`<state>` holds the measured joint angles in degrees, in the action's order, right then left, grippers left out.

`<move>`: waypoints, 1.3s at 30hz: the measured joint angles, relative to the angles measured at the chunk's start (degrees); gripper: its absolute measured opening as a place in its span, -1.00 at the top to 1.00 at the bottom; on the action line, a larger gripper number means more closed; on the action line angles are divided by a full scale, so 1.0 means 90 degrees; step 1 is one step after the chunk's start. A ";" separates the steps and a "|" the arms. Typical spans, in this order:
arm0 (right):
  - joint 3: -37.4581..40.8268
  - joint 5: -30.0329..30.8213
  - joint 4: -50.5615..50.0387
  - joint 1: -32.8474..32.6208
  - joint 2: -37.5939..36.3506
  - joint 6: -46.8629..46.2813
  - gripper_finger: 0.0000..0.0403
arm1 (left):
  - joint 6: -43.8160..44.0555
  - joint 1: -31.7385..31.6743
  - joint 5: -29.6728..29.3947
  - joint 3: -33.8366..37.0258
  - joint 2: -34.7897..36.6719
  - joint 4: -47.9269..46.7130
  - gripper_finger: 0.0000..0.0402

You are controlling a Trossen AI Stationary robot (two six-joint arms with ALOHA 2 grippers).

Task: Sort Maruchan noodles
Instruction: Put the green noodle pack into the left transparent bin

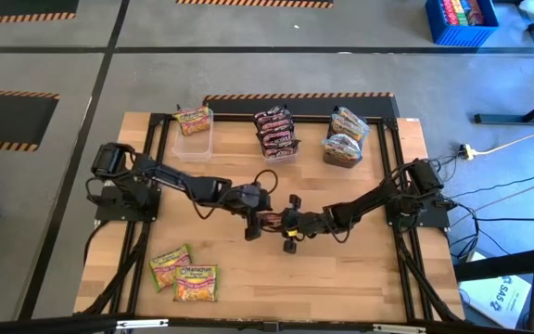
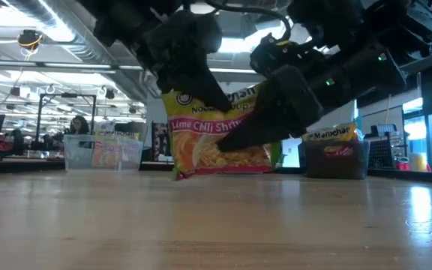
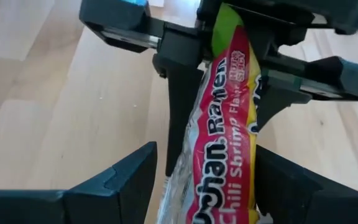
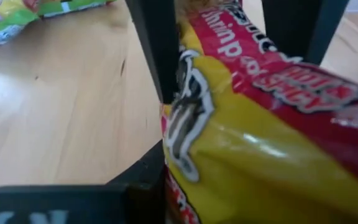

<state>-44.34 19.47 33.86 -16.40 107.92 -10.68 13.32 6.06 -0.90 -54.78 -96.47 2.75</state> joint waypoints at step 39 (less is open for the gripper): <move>-0.0126 -0.0275 -0.0668 0.0080 -0.0634 -0.0148 -0.27 | -0.0720 -0.0232 -0.0132 -0.0246 0.0337 -0.2613 0.40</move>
<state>-45.48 17.00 27.85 -15.69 102.21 -12.01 6.84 3.97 -2.09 -57.00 -93.43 -20.77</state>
